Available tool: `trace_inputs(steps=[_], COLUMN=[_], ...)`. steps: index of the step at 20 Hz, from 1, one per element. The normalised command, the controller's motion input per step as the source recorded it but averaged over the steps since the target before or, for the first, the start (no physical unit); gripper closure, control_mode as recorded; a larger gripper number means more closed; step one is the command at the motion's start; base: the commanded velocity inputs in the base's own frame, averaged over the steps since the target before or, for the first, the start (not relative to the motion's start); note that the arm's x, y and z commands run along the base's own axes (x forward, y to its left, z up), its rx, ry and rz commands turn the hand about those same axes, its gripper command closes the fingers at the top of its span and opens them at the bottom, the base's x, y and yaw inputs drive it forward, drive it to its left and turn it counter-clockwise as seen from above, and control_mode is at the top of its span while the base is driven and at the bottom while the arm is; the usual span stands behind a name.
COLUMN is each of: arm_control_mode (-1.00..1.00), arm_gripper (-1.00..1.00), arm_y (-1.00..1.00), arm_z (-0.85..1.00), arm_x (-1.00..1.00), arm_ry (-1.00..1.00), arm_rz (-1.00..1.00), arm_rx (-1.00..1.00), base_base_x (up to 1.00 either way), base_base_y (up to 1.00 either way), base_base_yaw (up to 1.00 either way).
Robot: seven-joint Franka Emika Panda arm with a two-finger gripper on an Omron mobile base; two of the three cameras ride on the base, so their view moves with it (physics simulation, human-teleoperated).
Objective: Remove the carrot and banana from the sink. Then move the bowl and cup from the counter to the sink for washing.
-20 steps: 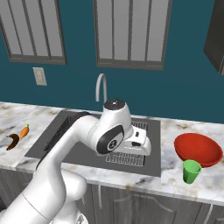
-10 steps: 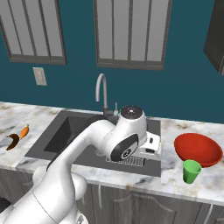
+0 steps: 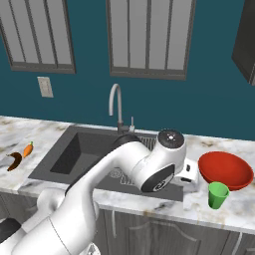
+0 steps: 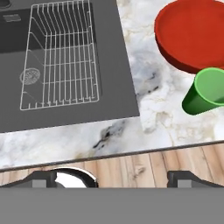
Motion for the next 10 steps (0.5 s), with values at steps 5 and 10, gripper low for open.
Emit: trace_inputs(steps=[5,10], arm_control_mode=[-1.0,-1.0], arm_gripper=[-1.0,-1.0], arm_y=[-0.23,-0.23], arm_z=[0.06,0.04], arm_x=[0.02,0.03], arm_ry=[0.0,0.04], arm_rz=[0.0,0.0], arm_rx=[-0.04,-0.1], base_base_x=[0.0,0.0], base_base_y=[0.0,0.0], base_base_yaw=[0.0,0.0])
